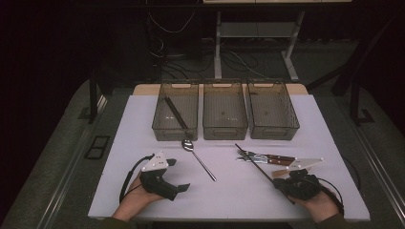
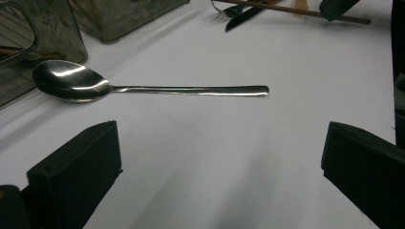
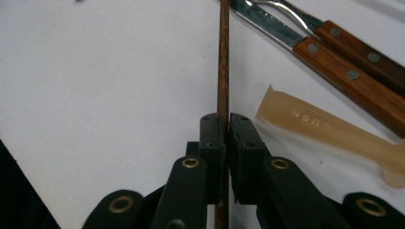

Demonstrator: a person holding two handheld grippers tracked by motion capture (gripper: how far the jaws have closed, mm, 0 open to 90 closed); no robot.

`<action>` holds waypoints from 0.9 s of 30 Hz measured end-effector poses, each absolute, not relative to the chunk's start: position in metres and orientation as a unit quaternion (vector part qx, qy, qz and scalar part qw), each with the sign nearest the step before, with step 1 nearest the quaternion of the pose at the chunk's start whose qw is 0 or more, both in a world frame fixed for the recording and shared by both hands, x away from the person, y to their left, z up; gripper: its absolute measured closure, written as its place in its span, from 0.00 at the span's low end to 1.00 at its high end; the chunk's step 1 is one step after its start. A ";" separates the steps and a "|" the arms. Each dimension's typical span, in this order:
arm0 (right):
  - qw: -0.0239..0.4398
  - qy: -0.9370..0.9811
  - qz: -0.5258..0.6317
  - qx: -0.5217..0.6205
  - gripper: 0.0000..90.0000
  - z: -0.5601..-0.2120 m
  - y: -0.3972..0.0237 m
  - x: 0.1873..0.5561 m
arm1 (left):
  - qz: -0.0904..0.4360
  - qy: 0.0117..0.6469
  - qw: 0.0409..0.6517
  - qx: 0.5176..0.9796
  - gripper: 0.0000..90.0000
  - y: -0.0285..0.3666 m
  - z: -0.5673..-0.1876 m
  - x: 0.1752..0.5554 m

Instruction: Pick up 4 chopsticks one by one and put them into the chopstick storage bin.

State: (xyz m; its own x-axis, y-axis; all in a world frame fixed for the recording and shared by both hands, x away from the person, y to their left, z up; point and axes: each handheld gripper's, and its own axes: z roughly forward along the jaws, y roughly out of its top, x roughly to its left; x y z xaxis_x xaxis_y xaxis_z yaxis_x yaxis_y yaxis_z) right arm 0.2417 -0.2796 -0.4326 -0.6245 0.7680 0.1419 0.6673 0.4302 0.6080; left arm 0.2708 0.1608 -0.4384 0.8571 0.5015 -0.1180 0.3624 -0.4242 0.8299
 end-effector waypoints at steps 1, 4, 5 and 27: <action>0.078 0.840 0.324 0.428 0.94 -0.431 -0.280 0.241 | 0.072 0.259 0.471 0.840 0.00 0.161 -0.439 0.271; 0.074 0.836 0.334 0.429 0.94 -0.428 -0.283 0.242 | 0.073 0.256 0.472 0.841 0.00 0.161 -0.438 0.271; 0.076 0.836 0.336 0.427 0.94 -0.428 -0.284 0.242 | 0.073 0.256 0.471 0.841 0.00 0.161 -0.438 0.271; 0.089 0.820 0.402 0.397 0.94 -0.406 -0.293 0.254 | 0.071 0.254 0.472 0.841 0.00 0.160 -0.439 0.270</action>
